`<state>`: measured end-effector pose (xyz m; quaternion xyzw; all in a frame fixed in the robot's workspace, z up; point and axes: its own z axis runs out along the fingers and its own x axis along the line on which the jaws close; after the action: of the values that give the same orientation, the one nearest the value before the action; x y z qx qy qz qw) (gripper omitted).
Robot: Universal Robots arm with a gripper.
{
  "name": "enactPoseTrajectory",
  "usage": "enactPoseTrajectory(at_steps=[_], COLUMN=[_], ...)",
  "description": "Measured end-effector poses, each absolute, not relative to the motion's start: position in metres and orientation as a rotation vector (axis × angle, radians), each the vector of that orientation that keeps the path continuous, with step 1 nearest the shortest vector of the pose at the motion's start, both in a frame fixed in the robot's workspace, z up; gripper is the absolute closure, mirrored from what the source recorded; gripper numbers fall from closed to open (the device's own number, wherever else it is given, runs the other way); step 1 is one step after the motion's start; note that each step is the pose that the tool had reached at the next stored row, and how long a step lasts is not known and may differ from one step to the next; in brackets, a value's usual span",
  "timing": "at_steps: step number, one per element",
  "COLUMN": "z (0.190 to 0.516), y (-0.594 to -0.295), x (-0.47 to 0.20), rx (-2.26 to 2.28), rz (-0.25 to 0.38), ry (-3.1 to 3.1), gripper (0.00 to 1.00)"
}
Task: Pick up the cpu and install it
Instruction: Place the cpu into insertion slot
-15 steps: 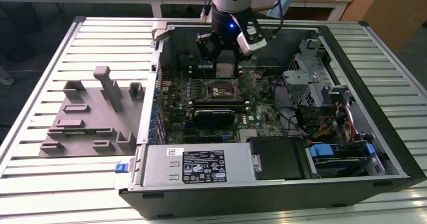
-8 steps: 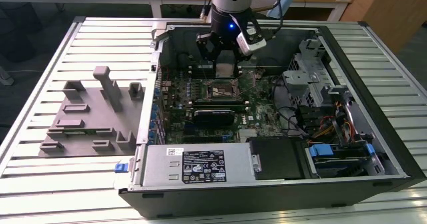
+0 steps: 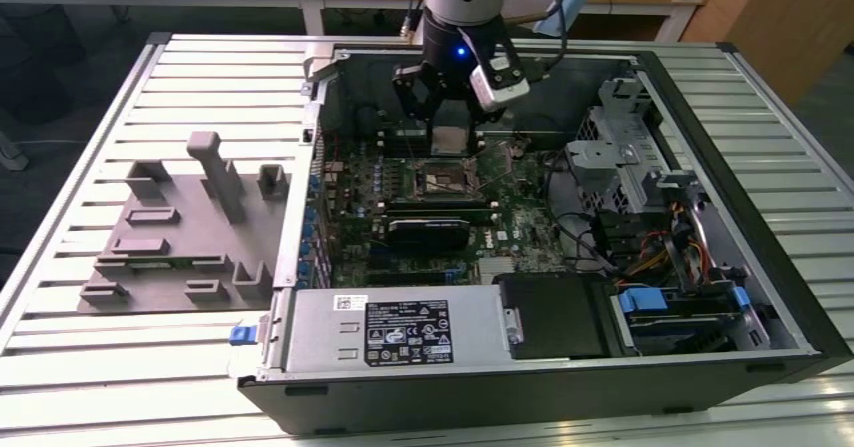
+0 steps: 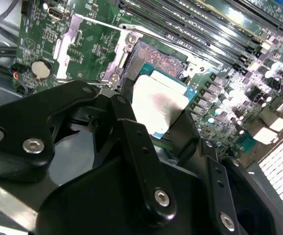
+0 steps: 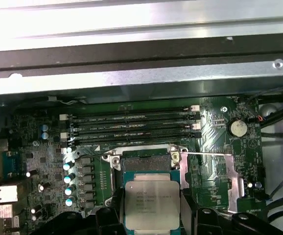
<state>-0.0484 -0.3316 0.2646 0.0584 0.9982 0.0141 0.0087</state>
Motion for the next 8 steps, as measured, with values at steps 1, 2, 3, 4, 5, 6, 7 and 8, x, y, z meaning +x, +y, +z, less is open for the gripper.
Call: enactPoseTrajectory(at_steps=[1,2,3,4,5,6,7,8], z=[0.2646,0.2646,0.2646,0.2645,0.2645,0.2645,0.2645,0.2645], y=[-0.3316,-0.3316,-0.3316,-0.3316,-0.3316,-0.3316,-0.3316,-0.3316], x=[-0.0484,-0.0484,-0.0484,-0.0484,-0.0484,-0.0484,-0.0484,-0.0484], rx=[0.202,0.22,0.239,0.258,0.278,0.298,0.318,0.337], rz=[0.044,0.043,0.043,0.043,0.043,0.043,0.043,0.042], ry=[3.117,3.116,3.114,3.113,3.111,3.109,3.107,3.104], gripper=[0.46,0.46,0.46,0.46,0.46,0.46,0.46,0.46])
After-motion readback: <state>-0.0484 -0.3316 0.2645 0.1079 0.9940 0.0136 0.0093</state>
